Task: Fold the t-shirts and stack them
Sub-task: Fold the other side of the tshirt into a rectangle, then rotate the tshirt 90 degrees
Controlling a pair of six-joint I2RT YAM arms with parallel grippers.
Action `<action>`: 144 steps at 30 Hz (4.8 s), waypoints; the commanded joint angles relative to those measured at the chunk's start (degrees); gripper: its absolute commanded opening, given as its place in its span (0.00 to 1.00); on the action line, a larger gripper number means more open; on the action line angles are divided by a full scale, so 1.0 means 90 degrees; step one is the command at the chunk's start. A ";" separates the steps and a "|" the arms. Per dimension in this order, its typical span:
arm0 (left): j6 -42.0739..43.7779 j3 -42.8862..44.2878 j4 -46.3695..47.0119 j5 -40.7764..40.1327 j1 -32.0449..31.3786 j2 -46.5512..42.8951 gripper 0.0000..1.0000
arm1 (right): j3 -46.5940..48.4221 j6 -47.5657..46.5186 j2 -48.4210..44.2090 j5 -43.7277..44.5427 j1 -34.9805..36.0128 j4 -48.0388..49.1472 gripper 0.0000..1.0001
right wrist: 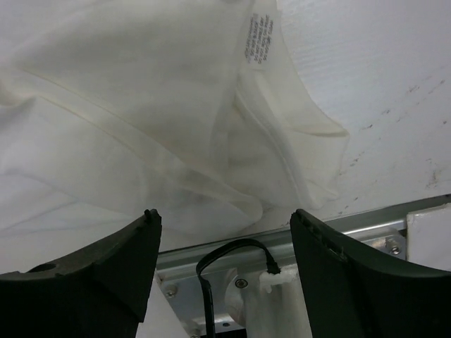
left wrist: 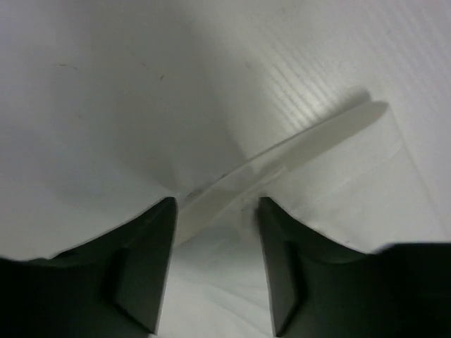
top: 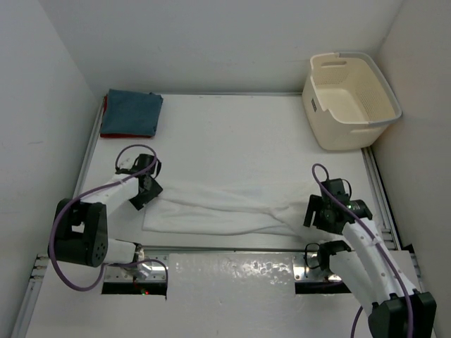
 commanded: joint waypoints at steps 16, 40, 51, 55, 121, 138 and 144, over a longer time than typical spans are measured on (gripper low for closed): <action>0.0381 0.1983 -0.1203 0.0252 -0.0147 -0.0464 1.00 | 0.0830 -0.1018 0.0913 -0.1163 0.0035 0.1154 0.99; 0.0082 -0.0019 0.1213 0.1495 -0.1006 0.1411 1.00 | 0.0720 -0.0743 0.3589 0.0058 0.0035 0.3153 0.99; -0.1488 0.0020 -0.0573 0.1143 -0.1659 0.0260 1.00 | 0.3684 -0.1572 0.6879 -0.0419 0.0220 0.4298 0.99; -0.2360 0.0059 -0.1120 0.1212 -0.2109 -0.0130 1.00 | 0.5385 -0.1632 0.8353 -0.0635 0.0406 0.4124 0.99; -0.2458 0.1067 -0.1453 -0.0800 -0.6457 -0.2139 1.00 | 0.4954 -0.1859 0.5244 -0.0079 0.1266 0.5336 0.99; -0.2194 -0.2088 0.1817 0.2011 -0.5138 -0.2437 0.95 | -0.0381 0.1277 0.1970 -0.1230 0.3755 0.4141 0.99; -0.2565 -0.2596 0.2354 0.2072 -0.5147 -0.2602 0.84 | -0.0714 0.1824 0.2008 -0.1533 0.4254 0.4590 0.99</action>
